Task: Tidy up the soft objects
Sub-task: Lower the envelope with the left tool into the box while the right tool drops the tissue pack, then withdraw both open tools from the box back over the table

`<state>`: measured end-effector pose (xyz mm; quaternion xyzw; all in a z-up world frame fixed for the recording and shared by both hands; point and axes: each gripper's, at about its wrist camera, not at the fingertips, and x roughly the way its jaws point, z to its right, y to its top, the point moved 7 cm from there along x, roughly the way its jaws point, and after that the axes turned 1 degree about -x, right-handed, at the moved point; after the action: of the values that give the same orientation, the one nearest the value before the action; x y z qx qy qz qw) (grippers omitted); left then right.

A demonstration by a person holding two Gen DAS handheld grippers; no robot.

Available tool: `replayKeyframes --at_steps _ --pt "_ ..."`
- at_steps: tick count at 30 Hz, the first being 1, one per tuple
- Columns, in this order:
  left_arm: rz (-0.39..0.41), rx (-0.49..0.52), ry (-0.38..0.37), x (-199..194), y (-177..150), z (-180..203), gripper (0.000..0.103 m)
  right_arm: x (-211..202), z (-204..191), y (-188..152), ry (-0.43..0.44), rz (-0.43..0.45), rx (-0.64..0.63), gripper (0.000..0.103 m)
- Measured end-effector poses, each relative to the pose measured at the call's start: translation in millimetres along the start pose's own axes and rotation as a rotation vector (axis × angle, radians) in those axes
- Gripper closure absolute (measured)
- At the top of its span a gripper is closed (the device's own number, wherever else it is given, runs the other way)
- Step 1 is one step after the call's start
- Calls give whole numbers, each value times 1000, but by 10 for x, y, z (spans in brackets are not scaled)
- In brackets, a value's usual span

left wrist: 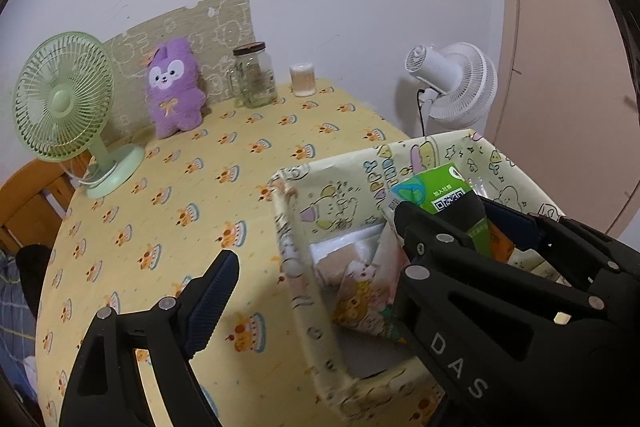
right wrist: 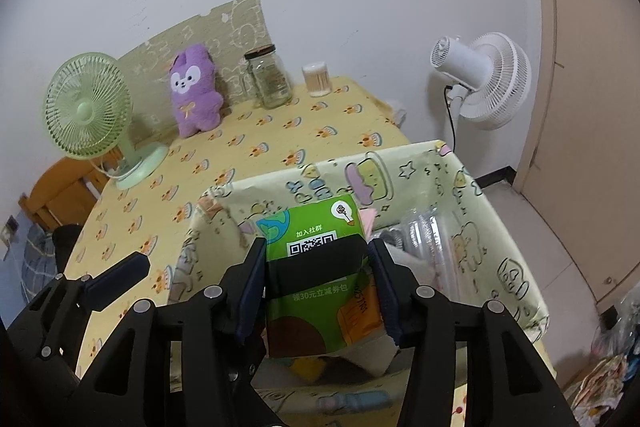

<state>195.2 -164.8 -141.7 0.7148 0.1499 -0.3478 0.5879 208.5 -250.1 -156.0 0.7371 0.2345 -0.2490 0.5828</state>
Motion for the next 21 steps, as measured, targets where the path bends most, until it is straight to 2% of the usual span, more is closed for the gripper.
replayKeyframes --at_steps 1,3,5,16,18,21 --pt "1 -4 0 -12 -10 -14 13 -4 -26 -11 2 -4 -4 46" --pt "2 -10 0 -33 -28 -46 13 -23 -64 -34 -1 -7 -7 32" --pt "8 -14 1 -65 -43 -74 11 -69 -89 -49 -17 7 -8 25" --pt "68 -32 -9 -378 -30 -169 4 -364 -214 -27 -42 46 -23 21" --pt "88 -38 -7 -475 -9 -201 2 -457 -251 -1 -44 68 -29 16" --pt "119 -41 2 -619 9 -242 1 -594 -313 33 -40 96 -37 14"
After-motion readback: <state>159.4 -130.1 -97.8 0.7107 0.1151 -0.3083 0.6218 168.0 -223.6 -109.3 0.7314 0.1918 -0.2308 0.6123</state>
